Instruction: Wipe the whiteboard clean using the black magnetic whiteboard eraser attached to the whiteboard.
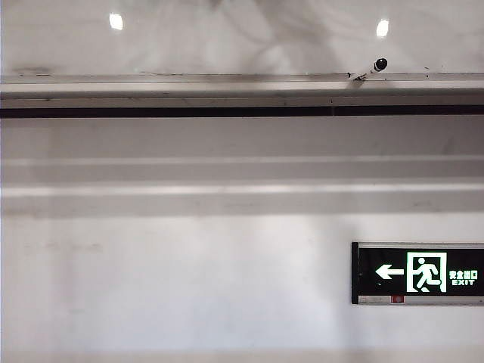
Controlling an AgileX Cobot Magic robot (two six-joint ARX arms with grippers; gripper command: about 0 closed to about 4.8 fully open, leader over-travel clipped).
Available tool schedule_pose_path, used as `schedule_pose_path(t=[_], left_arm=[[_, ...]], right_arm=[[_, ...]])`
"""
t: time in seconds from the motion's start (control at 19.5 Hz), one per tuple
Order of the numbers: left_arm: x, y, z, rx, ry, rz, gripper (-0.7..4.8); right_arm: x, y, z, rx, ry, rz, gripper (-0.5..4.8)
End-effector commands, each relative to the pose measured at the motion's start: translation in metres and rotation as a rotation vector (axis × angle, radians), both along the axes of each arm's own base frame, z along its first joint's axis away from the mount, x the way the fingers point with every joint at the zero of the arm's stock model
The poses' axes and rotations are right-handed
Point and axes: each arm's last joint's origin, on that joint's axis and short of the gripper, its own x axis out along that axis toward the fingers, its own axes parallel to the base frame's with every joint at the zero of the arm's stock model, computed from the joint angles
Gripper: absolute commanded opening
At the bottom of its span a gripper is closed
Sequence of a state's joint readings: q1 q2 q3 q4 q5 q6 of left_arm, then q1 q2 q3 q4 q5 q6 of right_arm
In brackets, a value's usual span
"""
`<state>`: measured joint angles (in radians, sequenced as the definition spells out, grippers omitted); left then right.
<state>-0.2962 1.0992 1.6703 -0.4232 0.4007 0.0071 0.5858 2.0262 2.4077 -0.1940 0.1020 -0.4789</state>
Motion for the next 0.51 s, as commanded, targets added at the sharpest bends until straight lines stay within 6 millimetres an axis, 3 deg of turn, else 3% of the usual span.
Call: schedule_pose_path(t=[0.05, 0.26, 0.51], left_arm=[[-0.002, 0.0, 0.002, -0.004, -0.015, -0.006, -0.06], [-0.002, 0.0, 0.001, 0.0, -0.003, -0.006, -0.05], [-0.002, 0.0, 0.001, 0.0, -0.001, -0.006, -0.06]], right_arm=[[0.007, 0.015, -0.02, -0.066, 0.063, 0.021, 1.16], [0.007, 0.027, -0.031, -0.139, 0.085, 0.018, 1.16], [0.004, 0.026, -0.021, -0.084, 0.011, -0.155, 1.2]])
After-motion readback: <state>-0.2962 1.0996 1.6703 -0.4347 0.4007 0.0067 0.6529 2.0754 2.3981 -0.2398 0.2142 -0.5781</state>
